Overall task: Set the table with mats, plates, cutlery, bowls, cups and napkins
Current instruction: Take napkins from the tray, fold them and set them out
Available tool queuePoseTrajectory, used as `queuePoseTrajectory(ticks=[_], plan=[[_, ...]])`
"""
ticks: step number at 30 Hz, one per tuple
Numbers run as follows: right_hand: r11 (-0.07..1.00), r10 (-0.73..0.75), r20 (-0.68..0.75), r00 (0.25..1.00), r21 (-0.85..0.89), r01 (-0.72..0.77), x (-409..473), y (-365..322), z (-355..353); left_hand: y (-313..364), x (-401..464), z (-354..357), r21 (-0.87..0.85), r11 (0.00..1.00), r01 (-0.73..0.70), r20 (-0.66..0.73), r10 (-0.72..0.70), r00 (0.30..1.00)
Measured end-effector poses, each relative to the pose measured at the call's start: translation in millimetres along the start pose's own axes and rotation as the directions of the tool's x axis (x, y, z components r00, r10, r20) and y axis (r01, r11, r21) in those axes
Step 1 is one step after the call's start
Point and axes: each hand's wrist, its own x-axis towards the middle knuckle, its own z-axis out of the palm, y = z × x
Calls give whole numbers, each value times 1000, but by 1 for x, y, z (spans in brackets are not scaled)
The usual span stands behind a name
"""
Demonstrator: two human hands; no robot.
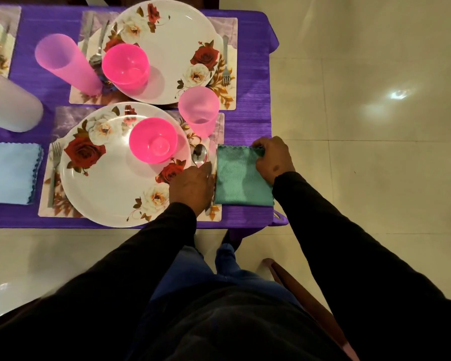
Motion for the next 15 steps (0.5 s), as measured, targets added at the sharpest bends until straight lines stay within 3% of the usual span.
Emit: queuePoseTrajectory(ticks=[6, 15], plan=[[999, 39, -47, 998, 13, -38, -4, 4, 1, 6, -3, -5, -103, 995, -10, -90, 1, 996], [982, 172, -146, 974, 105, -158, -7, 10, -3, 12, -3, -1, -207, 975, 85, -3, -87, 996]])
